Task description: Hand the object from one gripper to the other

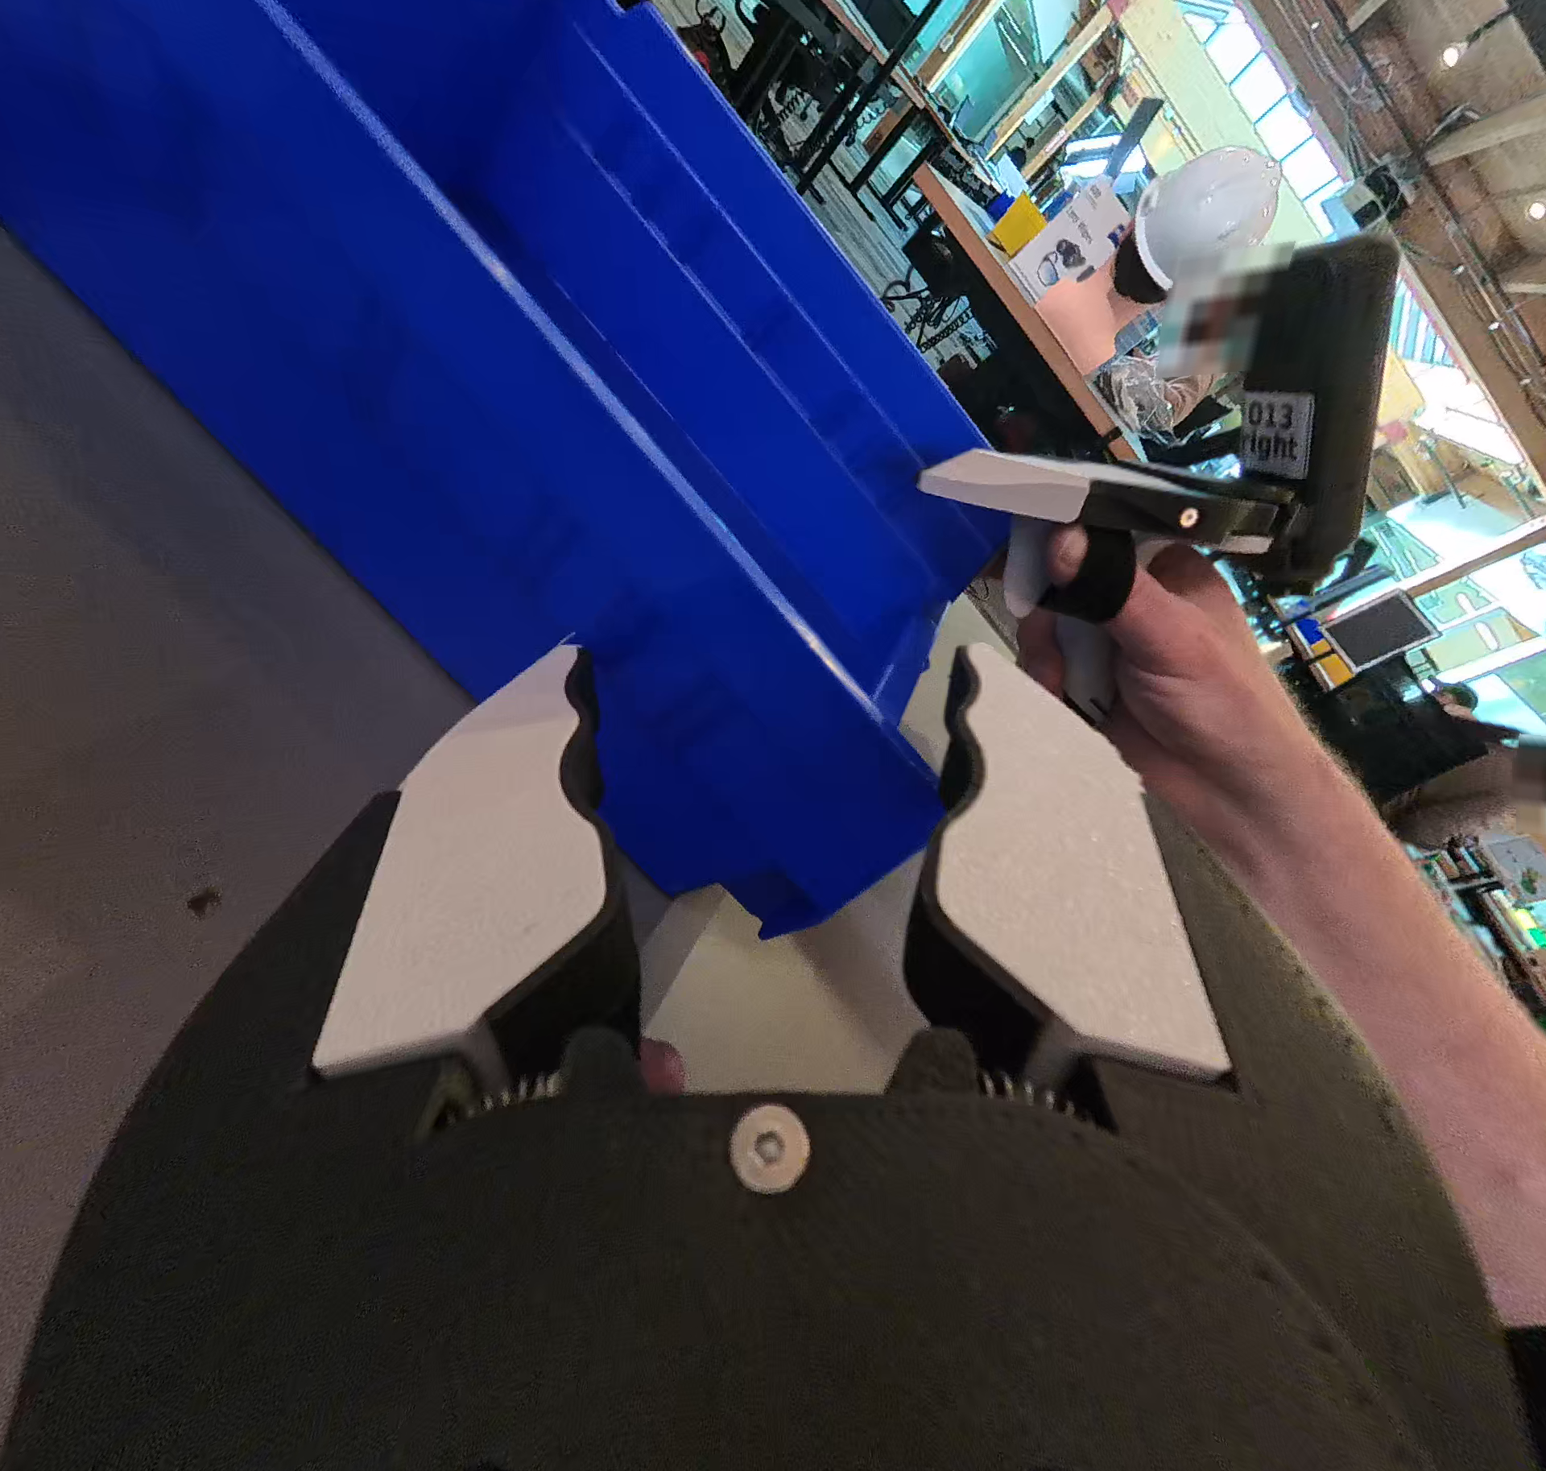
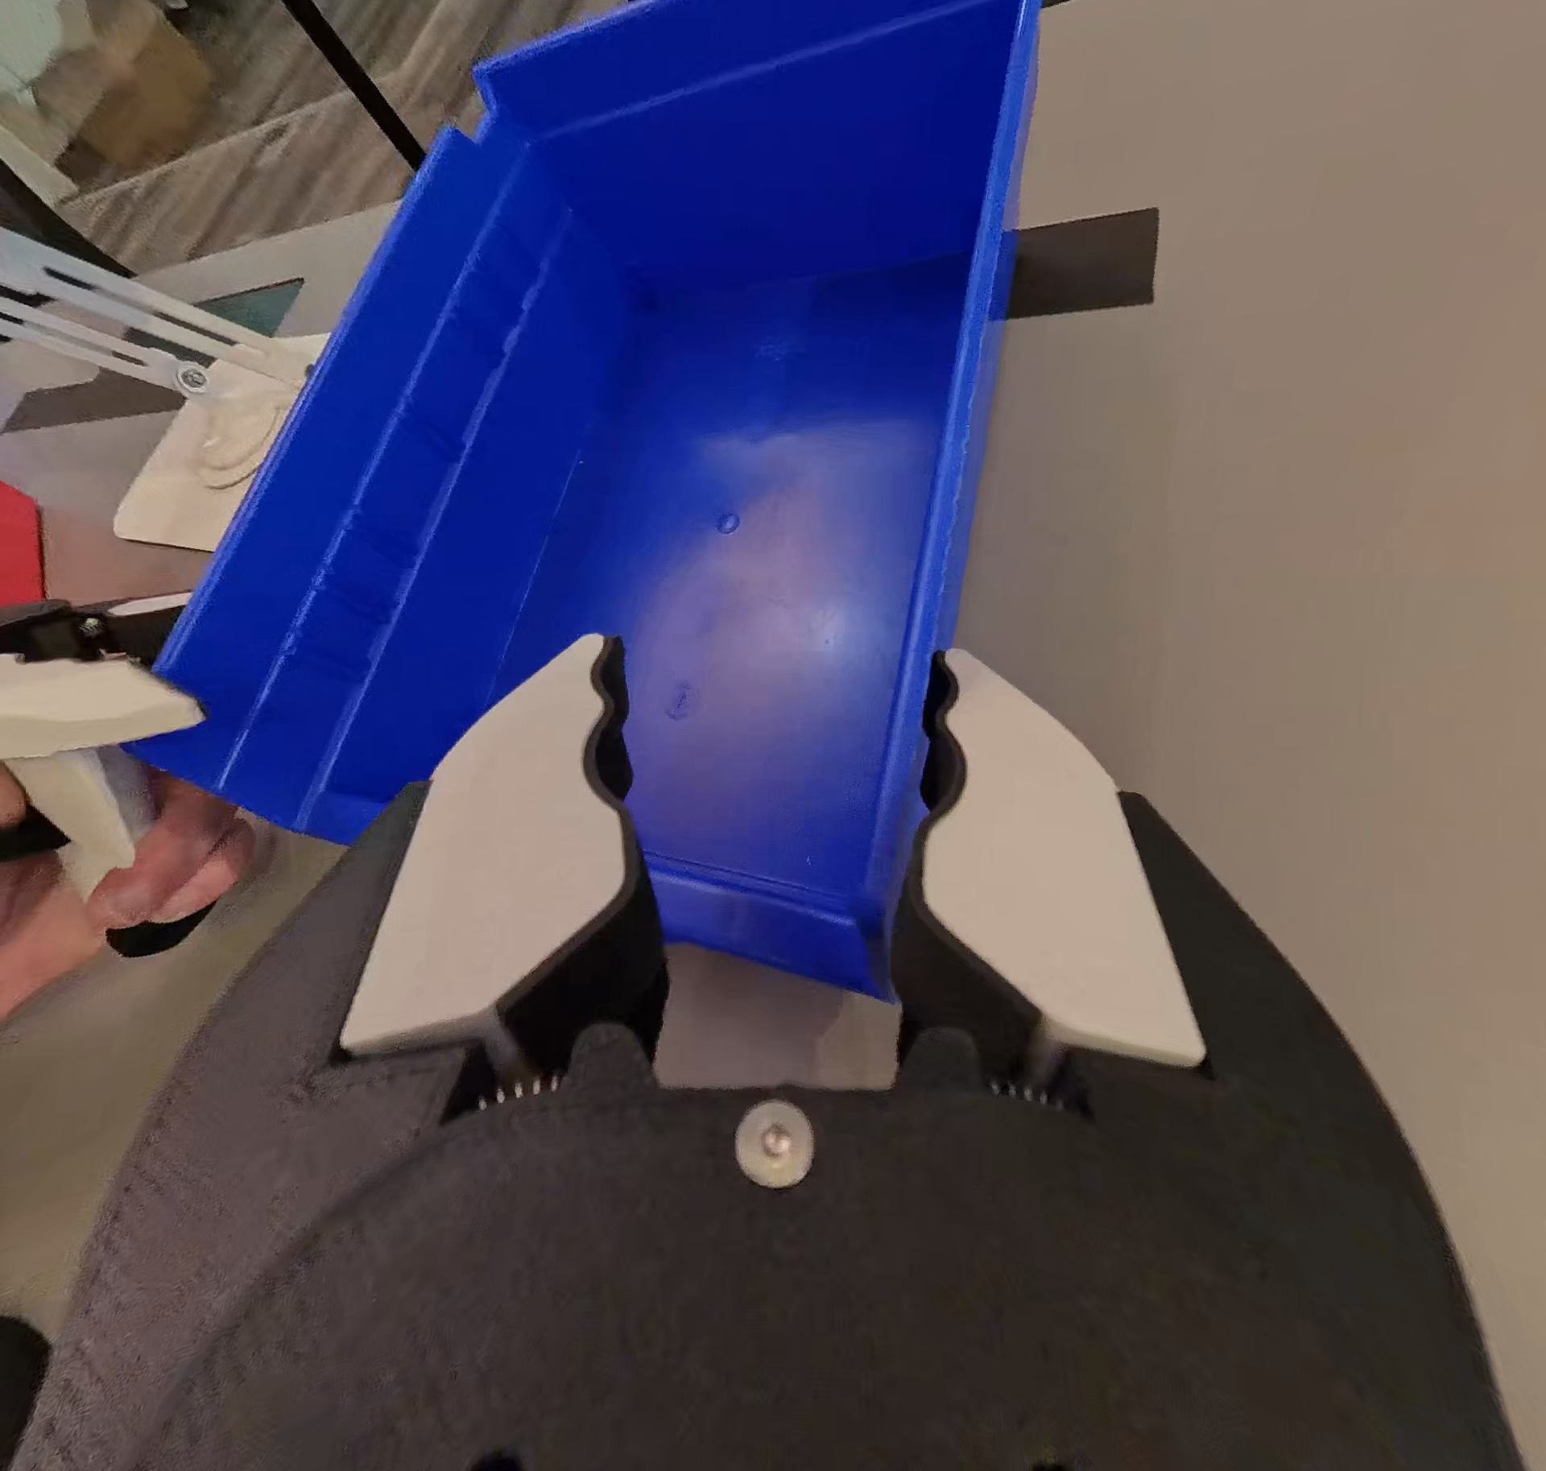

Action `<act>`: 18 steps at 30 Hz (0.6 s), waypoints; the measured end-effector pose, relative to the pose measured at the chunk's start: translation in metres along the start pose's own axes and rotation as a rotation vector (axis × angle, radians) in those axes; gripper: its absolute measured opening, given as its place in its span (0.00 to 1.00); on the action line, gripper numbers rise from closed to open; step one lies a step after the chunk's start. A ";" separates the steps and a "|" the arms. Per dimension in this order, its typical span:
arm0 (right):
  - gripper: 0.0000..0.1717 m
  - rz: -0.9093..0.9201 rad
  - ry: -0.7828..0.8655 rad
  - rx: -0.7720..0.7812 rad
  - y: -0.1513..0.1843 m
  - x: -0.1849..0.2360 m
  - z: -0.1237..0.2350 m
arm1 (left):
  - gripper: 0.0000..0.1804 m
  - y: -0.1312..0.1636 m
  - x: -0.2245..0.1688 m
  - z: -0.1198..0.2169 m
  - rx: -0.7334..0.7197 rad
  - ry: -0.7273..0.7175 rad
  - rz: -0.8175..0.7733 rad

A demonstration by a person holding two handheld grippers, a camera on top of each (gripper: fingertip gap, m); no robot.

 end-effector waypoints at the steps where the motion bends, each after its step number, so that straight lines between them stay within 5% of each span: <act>1: 0.39 0.001 -0.010 0.013 -0.004 0.000 -0.003 | 0.48 -0.002 0.003 -0.002 0.012 -0.003 -0.008; 4: 0.48 0.020 0.036 -0.016 -0.017 0.000 0.005 | 0.52 -0.002 0.004 0.014 0.039 0.006 0.015; 8: 0.49 0.130 0.163 -0.147 -0.026 0.020 0.046 | 0.51 0.007 -0.014 0.095 0.052 -0.034 -0.138; 13: 0.46 0.324 0.160 -0.171 -0.004 0.097 0.073 | 0.52 0.034 0.010 0.228 0.151 -0.381 -0.477; 18: 0.44 0.454 0.028 -0.139 0.032 0.183 0.060 | 0.51 0.056 0.057 0.322 0.359 -0.734 -0.614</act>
Point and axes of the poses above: each gripper's, where its closed fingertips meet, z back along the fingers, y out of its underside, x = y × z across the jaws, the point moved 2 cm from there along z, back along the fingers, and after that the axes turned 1 degree about -y, right-handed, at the moved point
